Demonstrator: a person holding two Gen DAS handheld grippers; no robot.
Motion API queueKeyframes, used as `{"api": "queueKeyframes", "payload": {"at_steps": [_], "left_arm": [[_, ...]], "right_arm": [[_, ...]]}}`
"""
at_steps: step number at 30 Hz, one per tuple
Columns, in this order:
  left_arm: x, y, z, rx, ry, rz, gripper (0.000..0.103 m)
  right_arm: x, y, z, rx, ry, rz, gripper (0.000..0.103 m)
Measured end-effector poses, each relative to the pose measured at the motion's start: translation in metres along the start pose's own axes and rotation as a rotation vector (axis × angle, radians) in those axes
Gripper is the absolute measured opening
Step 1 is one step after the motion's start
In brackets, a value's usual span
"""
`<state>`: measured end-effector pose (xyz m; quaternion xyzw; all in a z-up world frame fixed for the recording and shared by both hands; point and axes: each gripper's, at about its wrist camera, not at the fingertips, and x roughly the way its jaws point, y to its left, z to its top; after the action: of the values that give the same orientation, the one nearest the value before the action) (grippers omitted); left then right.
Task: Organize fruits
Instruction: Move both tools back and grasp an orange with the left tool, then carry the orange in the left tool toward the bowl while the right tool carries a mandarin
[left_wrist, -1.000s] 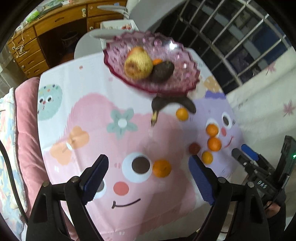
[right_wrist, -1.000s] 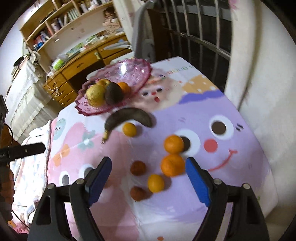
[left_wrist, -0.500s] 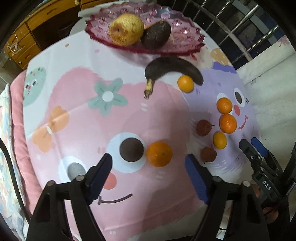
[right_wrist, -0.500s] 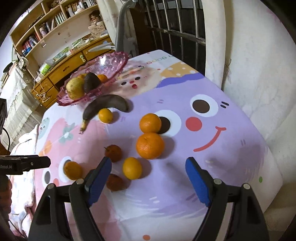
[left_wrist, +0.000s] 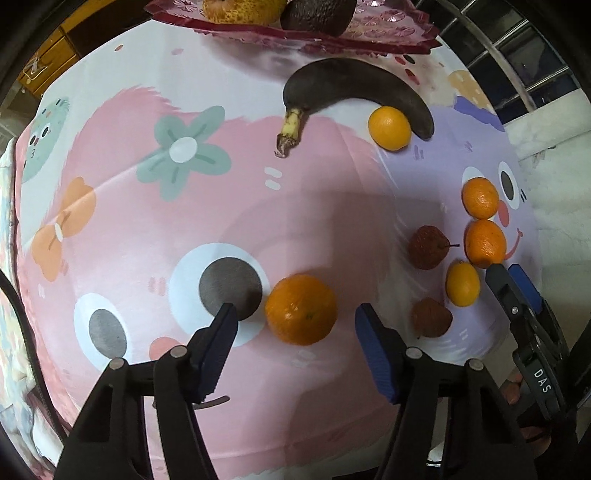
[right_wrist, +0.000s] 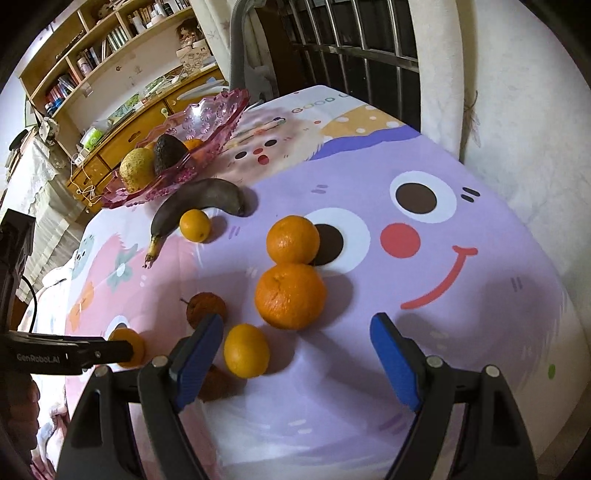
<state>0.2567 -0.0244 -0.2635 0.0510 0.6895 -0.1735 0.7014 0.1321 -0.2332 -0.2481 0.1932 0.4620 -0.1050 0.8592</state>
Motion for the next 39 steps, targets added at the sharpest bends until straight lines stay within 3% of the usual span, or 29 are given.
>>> {"api": "queueKeyframes", "payload": {"at_steps": [5, 11, 22, 39], "left_arm": [[0.008, -0.005, 0.004, 0.000, 0.012, 0.017, 0.048], [0.018, -0.010, 0.009, -0.018, 0.031, 0.056, 0.040], [0.019, -0.009, 0.009, -0.040, 0.026, 0.051, 0.039], [-0.016, -0.003, -0.004, -0.055, -0.011, 0.047, 0.039]], "right_arm": [[0.011, -0.004, 0.006, -0.019, 0.016, 0.007, 0.082], [0.020, -0.007, 0.013, -0.035, 0.023, 0.028, 0.077], [0.030, -0.001, 0.016, -0.076, 0.067, 0.096, 0.046], [0.013, 0.005, 0.018, -0.103, 0.120, 0.101, 0.045]]}}
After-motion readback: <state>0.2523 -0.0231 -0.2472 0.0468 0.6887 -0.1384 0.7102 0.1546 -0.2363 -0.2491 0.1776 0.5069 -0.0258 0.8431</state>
